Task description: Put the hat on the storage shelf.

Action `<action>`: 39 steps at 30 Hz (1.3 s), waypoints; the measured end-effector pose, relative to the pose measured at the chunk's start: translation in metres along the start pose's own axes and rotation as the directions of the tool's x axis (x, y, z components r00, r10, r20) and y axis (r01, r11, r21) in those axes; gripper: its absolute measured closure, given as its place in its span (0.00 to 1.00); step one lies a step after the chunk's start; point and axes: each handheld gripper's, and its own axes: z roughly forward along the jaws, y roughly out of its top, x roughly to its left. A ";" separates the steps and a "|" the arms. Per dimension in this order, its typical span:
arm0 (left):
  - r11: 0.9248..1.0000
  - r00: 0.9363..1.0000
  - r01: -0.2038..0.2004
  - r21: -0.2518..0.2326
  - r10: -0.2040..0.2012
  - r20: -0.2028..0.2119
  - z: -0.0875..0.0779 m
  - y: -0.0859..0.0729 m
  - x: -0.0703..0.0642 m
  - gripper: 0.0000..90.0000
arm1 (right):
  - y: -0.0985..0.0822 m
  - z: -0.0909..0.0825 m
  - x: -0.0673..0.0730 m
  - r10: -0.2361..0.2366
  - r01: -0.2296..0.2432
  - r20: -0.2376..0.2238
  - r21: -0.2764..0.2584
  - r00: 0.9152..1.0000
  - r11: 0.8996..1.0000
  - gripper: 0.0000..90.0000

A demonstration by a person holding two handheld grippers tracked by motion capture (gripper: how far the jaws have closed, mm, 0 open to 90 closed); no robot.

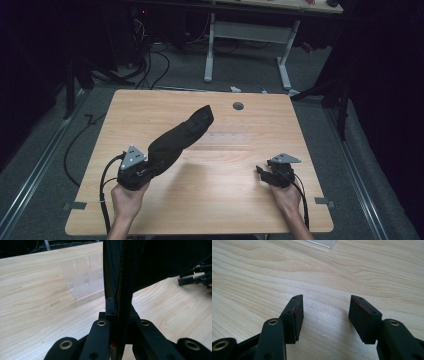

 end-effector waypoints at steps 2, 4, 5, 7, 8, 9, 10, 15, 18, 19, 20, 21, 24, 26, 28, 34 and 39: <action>1.000 1.000 0.009 -0.011 -0.009 -0.004 0.002 0.007 0.000 0.96 | 0.000 0.001 -0.002 0.019 -0.019 -0.006 0.005 1.000 1.000 0.48; 1.000 1.000 0.012 -0.016 -0.012 -0.005 0.002 0.009 0.000 0.96 | 0.000 0.001 -0.002 0.025 -0.025 -0.003 0.006 1.000 1.000 0.48; 1.000 1.000 0.013 -0.022 -0.013 -0.006 0.003 0.011 0.000 0.96 | 0.000 0.001 -0.002 0.020 -0.020 -0.001 0.006 1.000 1.000 0.47; 0.999 1.000 0.019 -0.032 -0.019 -0.006 0.003 0.014 0.000 0.96 | 0.000 0.001 -0.002 0.024 -0.024 0.000 0.007 1.000 1.000 0.47; 0.999 1.000 0.026 -0.040 -0.027 -0.003 0.004 0.017 0.001 0.96 | 0.000 0.001 -0.002 0.022 -0.022 0.001 0.006 1.000 1.000 0.47; 0.999 1.000 0.028 -0.042 -0.029 -0.005 0.005 0.018 0.001 0.96 | 0.000 0.001 -0.002 0.024 -0.024 0.002 0.007 1.000 1.000 0.47; 0.999 1.000 0.028 -0.045 -0.028 -0.005 0.007 0.020 0.001 0.96 | 0.000 0.001 -0.002 0.022 -0.022 0.002 0.006 1.000 1.000 0.47; 0.997 0.999 0.042 -0.058 -0.042 -0.008 0.013 0.026 0.002 0.96 | 0.000 0.001 -0.002 0.024 -0.024 0.004 0.006 1.000 1.000 0.47; 0.997 0.999 0.040 -0.069 -0.041 -0.015 0.019 0.032 0.002 0.96 | 0.000 0.001 -0.002 0.025 -0.025 0.005 0.007 1.000 1.000 0.47; 0.997 0.999 0.038 -0.070 -0.040 -0.016 0.021 0.033 0.002 0.96 | 0.000 0.001 -0.002 0.025 -0.025 0.005 0.007 1.000 1.000 0.47; 0.996 0.999 0.040 -0.075 -0.041 -0.022 0.024 0.036 0.001 0.96 | 0.000 0.001 -0.002 0.026 -0.026 0.005 0.007 1.000 1.000 0.46; 0.996 0.999 0.040 -0.076 -0.041 -0.024 0.026 0.037 0.001 0.96 | 0.000 0.001 -0.002 0.026 -0.026 0.005 0.007 1.000 1.000 0.46; 0.996 0.998 0.045 -0.081 -0.048 -0.032 0.033 0.039 0.001 0.96 | 0.000 0.001 -0.002 0.027 -0.027 0.006 0.007 1.000 1.000 0.46; 0.995 0.998 0.052 -0.083 -0.056 -0.040 0.038 0.039 0.001 0.96 | 0.000 0.001 -0.002 0.027 -0.027 0.006 0.007 1.000 1.000 0.46; 0.995 0.997 0.053 -0.085 -0.057 -0.045 0.041 0.039 0.001 0.96 | 0.000 0.001 -0.002 0.027 -0.027 0.007 0.007 1.000 1.000 0.46; 0.994 0.996 0.051 -0.092 -0.058 -0.071 0.055 0.039 0.002 0.96 | 0.000 0.000 -0.001 0.028 -0.028 0.008 0.008 1.000 1.000 0.46; 0.993 0.994 0.052 -0.109 -0.062 -0.092 0.066 0.041 0.003 0.96 | 0.000 0.000 -0.001 0.029 -0.029 0.010 0.009 1.000 1.000 0.46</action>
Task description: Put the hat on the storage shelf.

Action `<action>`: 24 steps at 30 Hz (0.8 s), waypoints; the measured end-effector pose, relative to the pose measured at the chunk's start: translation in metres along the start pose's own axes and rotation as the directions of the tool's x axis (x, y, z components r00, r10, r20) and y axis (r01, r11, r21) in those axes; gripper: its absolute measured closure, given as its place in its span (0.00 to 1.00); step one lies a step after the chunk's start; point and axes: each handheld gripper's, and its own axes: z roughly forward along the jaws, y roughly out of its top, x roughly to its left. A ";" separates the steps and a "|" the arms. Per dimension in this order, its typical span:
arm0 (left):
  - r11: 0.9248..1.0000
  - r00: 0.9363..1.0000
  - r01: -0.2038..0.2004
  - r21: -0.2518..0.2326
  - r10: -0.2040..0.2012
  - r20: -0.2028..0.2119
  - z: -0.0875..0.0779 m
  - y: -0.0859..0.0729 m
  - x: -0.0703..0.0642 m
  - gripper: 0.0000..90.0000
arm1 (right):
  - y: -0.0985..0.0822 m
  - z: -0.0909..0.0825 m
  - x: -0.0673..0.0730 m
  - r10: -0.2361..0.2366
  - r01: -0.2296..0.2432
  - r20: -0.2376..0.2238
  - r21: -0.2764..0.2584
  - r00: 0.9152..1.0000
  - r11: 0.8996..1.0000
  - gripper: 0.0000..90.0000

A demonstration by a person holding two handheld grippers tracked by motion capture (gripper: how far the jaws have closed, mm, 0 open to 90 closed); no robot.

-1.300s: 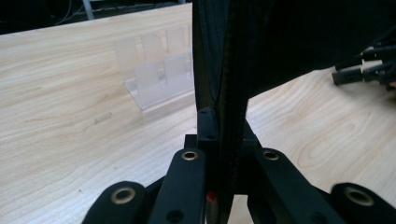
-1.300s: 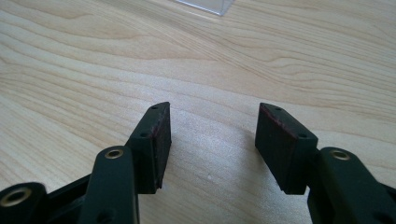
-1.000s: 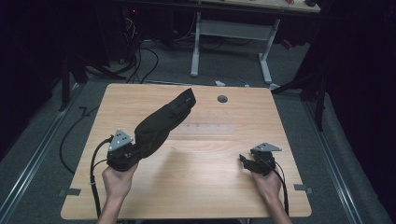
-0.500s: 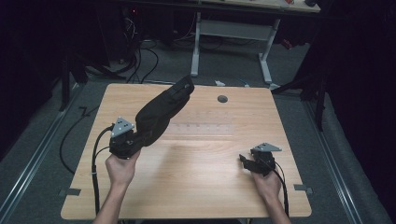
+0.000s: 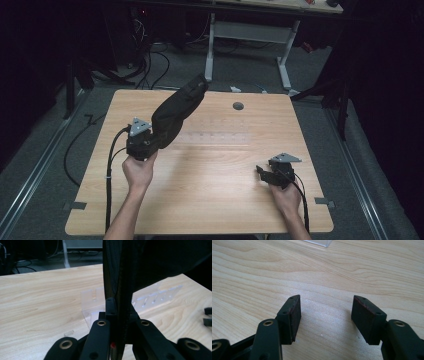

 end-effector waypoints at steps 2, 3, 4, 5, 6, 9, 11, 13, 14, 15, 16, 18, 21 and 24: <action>1.000 1.000 0.003 -0.003 -0.003 -0.006 0.002 0.000 0.000 0.96 | 0.000 0.000 0.000 0.004 -0.004 0.000 0.001 1.000 1.000 0.46; 1.000 1.000 0.002 -0.005 -0.002 -0.015 0.005 -0.001 0.000 0.96 | 0.000 0.000 0.000 0.004 -0.004 0.001 0.000 1.000 1.000 0.46; 1.000 1.000 -0.002 -0.002 0.002 -0.020 0.007 -0.001 0.000 0.96 | 0.000 0.000 0.000 0.000 0.000 0.001 0.000 1.000 1.000 0.46; 1.000 1.000 -0.002 -0.003 0.002 -0.023 0.009 -0.002 0.000 0.96 | 0.000 0.000 0.000 0.000 0.000 0.002 0.000 1.000 1.000 0.46; 1.000 1.000 -0.002 -0.003 0.002 -0.023 0.009 -0.002 0.000 0.96 | 0.000 0.000 0.000 0.000 0.000 0.002 0.000 1.000 1.000 0.46; 1.000 0.999 0.008 -0.015 -0.008 -0.033 0.016 -0.002 -0.001 0.96 | 0.000 0.000 0.000 0.002 -0.002 0.002 0.000 1.000 1.000 0.45; 1.000 0.999 0.003 -0.017 -0.003 -0.041 0.019 -0.002 -0.002 0.96 | 0.000 0.000 0.000 0.006 -0.006 0.003 0.001 1.000 1.000 0.45; 1.000 0.999 0.001 -0.018 -0.001 -0.044 0.020 -0.002 -0.002 0.96 | 0.000 0.000 0.000 0.002 -0.002 0.003 0.000 1.000 1.000 0.45; 1.000 0.999 -0.001 -0.021 0.000 -0.052 0.023 -0.002 -0.003 0.96 | 0.000 0.000 0.000 0.003 -0.003 0.003 0.000 1.000 1.000 0.45; 1.000 0.999 -0.003 -0.021 0.002 -0.054 0.025 -0.003 -0.003 0.96 | 0.000 0.000 0.000 0.003 -0.003 0.003 0.000 1.000 1.000 0.45; 1.000 0.998 -0.008 -0.020 0.007 -0.059 0.026 -0.003 -0.003 0.96 | 0.000 0.000 0.000 0.003 -0.003 0.003 0.000 1.000 1.000 0.45; 1.000 0.998 -0.007 -0.024 0.005 -0.061 0.028 -0.004 -0.004 0.96 | 0.000 0.000 0.000 0.003 -0.003 0.004 -0.001 1.000 1.000 0.45; 1.000 0.998 -0.002 -0.024 0.000 -0.069 0.032 -0.005 -0.003 0.96 | 0.000 0.000 0.000 0.001 -0.001 0.002 0.000 1.000 1.000 0.44; 1.000 0.997 -0.010 -0.024 0.008 -0.082 0.035 -0.007 -0.001 0.96 | 0.000 0.000 0.000 0.002 -0.002 0.002 0.000 1.000 1.000 0.44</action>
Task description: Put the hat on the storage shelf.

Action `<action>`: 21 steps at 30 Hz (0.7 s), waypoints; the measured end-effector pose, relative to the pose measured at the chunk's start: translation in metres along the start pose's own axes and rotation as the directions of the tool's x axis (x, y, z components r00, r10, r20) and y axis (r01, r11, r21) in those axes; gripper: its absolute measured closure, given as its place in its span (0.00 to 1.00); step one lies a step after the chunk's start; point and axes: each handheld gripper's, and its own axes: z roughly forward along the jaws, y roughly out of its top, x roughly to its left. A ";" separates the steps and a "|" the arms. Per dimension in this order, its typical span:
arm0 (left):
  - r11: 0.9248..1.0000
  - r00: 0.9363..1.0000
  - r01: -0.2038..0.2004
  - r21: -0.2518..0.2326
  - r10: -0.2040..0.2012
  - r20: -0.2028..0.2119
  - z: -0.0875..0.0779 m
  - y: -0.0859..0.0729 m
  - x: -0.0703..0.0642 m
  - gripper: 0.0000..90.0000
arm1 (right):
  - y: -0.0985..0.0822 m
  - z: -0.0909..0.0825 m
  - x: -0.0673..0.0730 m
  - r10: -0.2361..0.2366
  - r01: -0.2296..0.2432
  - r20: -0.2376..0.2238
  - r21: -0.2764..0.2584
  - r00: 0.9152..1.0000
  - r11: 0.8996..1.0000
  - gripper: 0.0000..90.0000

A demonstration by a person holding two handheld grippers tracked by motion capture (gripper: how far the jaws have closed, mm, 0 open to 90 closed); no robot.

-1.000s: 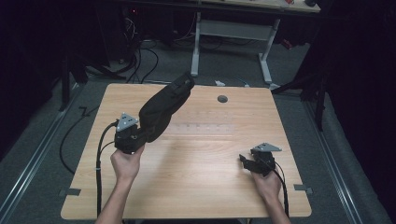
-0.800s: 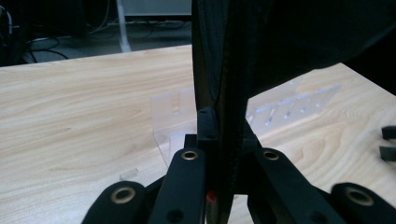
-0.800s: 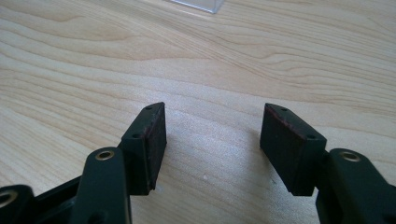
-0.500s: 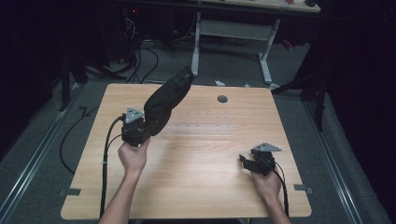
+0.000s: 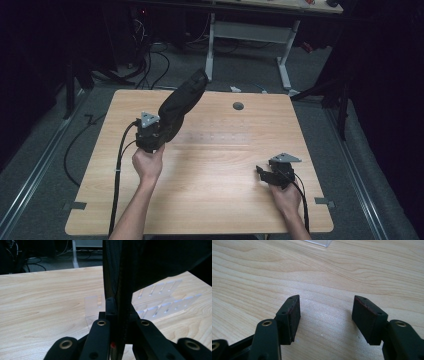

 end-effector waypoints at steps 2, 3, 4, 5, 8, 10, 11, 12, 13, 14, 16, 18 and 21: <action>1.000 1.000 -0.003 -0.004 0.003 -0.006 0.002 -0.001 0.001 0.96 | 0.000 0.000 0.000 -0.001 0.001 0.000 0.000 1.000 1.000 0.44; 1.000 1.000 -0.002 -0.004 0.002 -0.008 0.002 -0.001 0.001 0.96 | 0.000 0.000 0.000 0.003 -0.003 0.000 0.001 1.000 1.000 0.44; 1.000 1.000 -0.005 -0.002 0.005 -0.012 0.003 -0.001 0.001 0.96 | 0.000 0.000 0.000 0.003 -0.003 0.000 0.001 1.000 1.000 0.44; 1.000 1.000 -0.005 -0.005 0.005 -0.014 0.004 -0.002 0.001 0.96 | 0.000 0.000 0.000 0.001 -0.001 0.001 0.000 1.000 1.000 0.44; 1.000 1.000 -0.018 -0.006 0.017 -0.025 0.005 -0.003 0.001 0.96 | 0.000 0.000 0.000 0.000 0.000 0.000 -0.001 1.000 1.000 0.44; 1.000 0.999 -0.019 -0.005 0.019 -0.030 0.005 -0.004 0.001 0.96 | 0.000 0.000 0.000 -0.001 0.001 0.000 -0.001 1.000 1.000 0.44; 1.000 0.999 -0.018 -0.006 0.018 -0.030 0.006 -0.004 0.000 0.96 | 0.000 0.000 0.000 -0.001 0.001 0.001 -0.001 1.000 1.000 0.44; 1.000 0.999 -0.018 -0.005 0.018 -0.031 0.006 -0.004 0.000 0.96 | 0.000 0.000 0.000 0.000 0.000 0.000 -0.001 1.000 1.000 0.44; 1.000 0.999 -0.014 -0.008 0.014 -0.033 0.007 -0.004 0.000 0.96 | 0.000 0.000 0.000 -0.001 0.001 0.001 -0.001 1.000 1.000 0.44; 1.000 0.999 -0.014 -0.007 0.014 -0.038 0.007 -0.005 0.000 0.96 | 0.000 0.000 0.000 -0.001 0.001 0.001 -0.002 1.000 1.000 0.44; 1.000 0.999 -0.013 -0.006 0.013 -0.043 0.008 -0.005 0.000 0.96 | 0.000 0.000 0.000 0.000 0.000 0.000 -0.001 1.000 1.000 0.44; 1.000 0.999 -0.012 -0.006 0.012 -0.046 0.008 -0.005 0.000 0.96 | 0.000 0.000 0.000 0.000 0.000 0.000 -0.001 1.000 1.000 0.44; 1.000 0.999 -0.011 -0.005 0.010 -0.049 0.008 -0.004 0.000 0.96 | 0.000 0.000 0.001 0.007 -0.007 0.000 0.000 1.000 1.000 0.44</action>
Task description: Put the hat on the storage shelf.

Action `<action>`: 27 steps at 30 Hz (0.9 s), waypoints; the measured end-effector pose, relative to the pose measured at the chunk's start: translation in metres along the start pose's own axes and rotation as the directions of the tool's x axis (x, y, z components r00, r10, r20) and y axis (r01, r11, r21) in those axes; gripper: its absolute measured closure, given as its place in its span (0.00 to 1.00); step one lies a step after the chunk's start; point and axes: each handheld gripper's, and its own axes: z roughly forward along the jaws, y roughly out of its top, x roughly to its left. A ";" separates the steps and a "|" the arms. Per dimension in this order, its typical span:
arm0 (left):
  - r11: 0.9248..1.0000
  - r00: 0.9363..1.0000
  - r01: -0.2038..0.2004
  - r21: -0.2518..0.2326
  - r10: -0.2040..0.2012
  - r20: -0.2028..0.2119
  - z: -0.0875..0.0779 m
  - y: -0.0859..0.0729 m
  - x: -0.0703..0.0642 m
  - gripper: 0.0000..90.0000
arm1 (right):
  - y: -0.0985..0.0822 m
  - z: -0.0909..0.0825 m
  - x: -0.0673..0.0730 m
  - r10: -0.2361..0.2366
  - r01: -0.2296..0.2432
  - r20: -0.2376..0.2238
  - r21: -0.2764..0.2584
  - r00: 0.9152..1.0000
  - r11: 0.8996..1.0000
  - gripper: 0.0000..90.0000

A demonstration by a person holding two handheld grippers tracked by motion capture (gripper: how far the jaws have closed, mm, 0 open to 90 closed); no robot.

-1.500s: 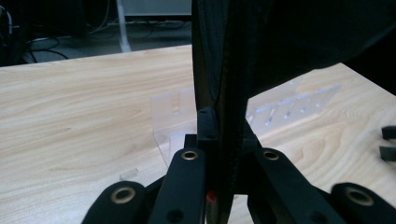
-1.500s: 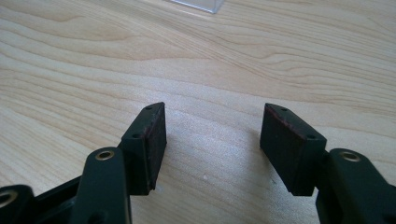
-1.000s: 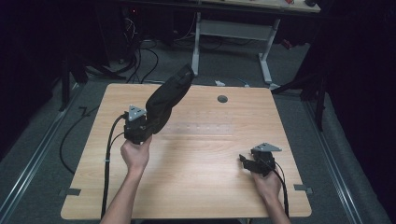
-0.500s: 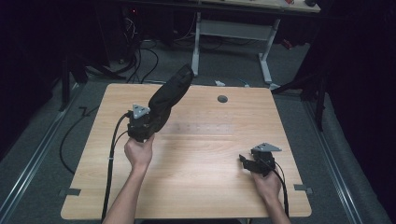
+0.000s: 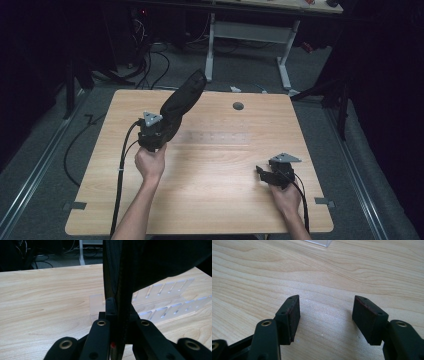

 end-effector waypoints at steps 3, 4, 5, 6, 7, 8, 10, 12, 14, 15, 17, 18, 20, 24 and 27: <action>1.000 1.000 0.007 0.002 -0.007 -0.006 0.001 0.000 -0.001 0.96 | 0.000 0.000 0.000 -0.002 0.002 0.000 -0.001 1.000 1.000 0.44; 1.000 1.000 0.007 0.002 -0.007 -0.006 0.001 0.000 -0.001 0.96 | 0.000 0.000 0.000 -0.002 0.002 0.000 -0.001 1.000 1.000 0.44; 1.000 1.000 0.016 0.004 -0.016 -0.006 0.001 0.001 -0.001 0.96 | 0.000 0.000 0.000 -0.002 0.002 0.000 -0.001 1.000 1.000 0.44; 1.000 1.000 0.017 0.005 -0.017 -0.007 0.001 0.001 -0.002 0.95 | 0.000 0.000 0.000 -0.005 0.005 0.000 -0.002 1.000 1.000 0.44; 1.000 1.000 0.019 0.005 -0.019 -0.007 0.002 0.001 -0.002 0.95 | 0.000 0.000 0.000 0.000 0.000 0.000 0.000 1.000 1.000 0.44; 1.000 1.000 0.019 0.005 -0.019 -0.007 0.002 0.001 -0.002 0.95 | 0.000 0.000 0.000 0.000 0.000 0.000 0.000 1.000 1.000 0.44; 1.000 1.000 0.019 0.008 -0.019 -0.003 0.002 0.001 -0.002 0.95 | 0.000 0.000 0.000 -0.002 0.002 0.000 -0.001 1.000 1.000 0.44; 1.000 1.000 0.024 0.011 -0.025 0.003 0.002 0.001 -0.003 0.93 | 0.000 0.000 0.000 -0.005 0.005 0.000 -0.002 1.000 1.000 0.44; 1.000 1.000 0.027 0.012 -0.028 0.012 0.002 0.001 -0.004 0.92 | 0.000 0.000 0.000 -0.002 0.002 0.000 -0.001 1.000 1.000 0.44; 1.000 0.999 0.027 0.014 -0.027 0.018 0.002 0.000 -0.005 0.91 | 0.000 0.000 0.000 -0.001 0.001 0.000 0.000 1.000 1.000 0.44; 1.000 0.999 0.027 0.015 -0.028 0.019 0.003 0.000 -0.006 0.91 | 0.000 0.000 0.000 -0.001 0.001 0.000 0.000 1.000 1.000 0.44; 1.000 0.999 0.026 0.016 -0.026 0.020 0.003 0.000 -0.007 0.91 | 0.000 0.000 0.000 -0.002 0.002 0.000 0.000 1.000 1.000 0.44; 0.999 0.999 0.032 0.022 -0.033 0.024 0.003 0.000 -0.007 0.90 | 0.000 0.000 0.000 -0.001 0.001 -0.001 0.000 1.000 1.000 0.43; 0.999 0.999 0.045 0.023 -0.045 0.027 0.003 0.000 -0.008 0.88 | 0.000 0.000 0.000 -0.003 0.003 -0.001 -0.001 1.000 1.000 0.43; 0.999 0.998 0.046 0.026 -0.046 0.031 0.003 0.000 -0.009 0.87 | 0.000 0.000 0.000 -0.004 0.004 -0.001 -0.001 1.000 1.000 0.43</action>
